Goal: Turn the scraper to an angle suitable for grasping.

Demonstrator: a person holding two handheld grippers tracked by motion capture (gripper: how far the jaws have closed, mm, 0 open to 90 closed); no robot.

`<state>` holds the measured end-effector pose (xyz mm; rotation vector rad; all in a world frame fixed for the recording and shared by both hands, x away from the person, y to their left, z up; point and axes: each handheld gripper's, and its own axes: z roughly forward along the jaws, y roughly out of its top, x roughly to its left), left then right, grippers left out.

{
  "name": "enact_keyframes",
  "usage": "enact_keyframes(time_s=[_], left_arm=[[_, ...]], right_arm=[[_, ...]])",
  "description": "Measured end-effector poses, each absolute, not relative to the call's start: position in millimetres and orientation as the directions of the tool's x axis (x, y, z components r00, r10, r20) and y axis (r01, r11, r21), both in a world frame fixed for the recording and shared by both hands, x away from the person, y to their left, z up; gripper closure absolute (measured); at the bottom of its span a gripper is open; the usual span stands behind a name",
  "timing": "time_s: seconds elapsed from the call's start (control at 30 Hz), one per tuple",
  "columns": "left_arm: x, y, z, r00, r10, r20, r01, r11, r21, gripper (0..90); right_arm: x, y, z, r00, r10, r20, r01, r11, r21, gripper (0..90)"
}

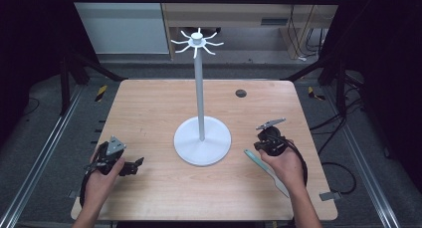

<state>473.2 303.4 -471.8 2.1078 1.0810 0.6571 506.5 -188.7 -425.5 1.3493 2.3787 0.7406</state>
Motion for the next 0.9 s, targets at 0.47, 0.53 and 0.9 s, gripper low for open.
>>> enact_keyframes(time_s=[0.47,0.53,0.9], left_arm=[[473,302,-471,0.535,0.835,0.128,0.49,-0.431,0.758,3.0],[472,302,-471,0.537,0.833,0.131,0.49,-0.434,0.756,3.0],[472,302,-471,0.538,0.833,0.129,0.491,-0.434,0.755,3.0]], right_arm=[[512,-185,-423,-0.535,0.844,-0.038,0.705,0.471,0.53,69.9],[512,-183,-423,-0.543,0.839,-0.032,0.708,0.477,0.521,67.0],[518,-177,-429,-0.555,0.832,-0.027,0.721,0.497,0.483,58.0]])
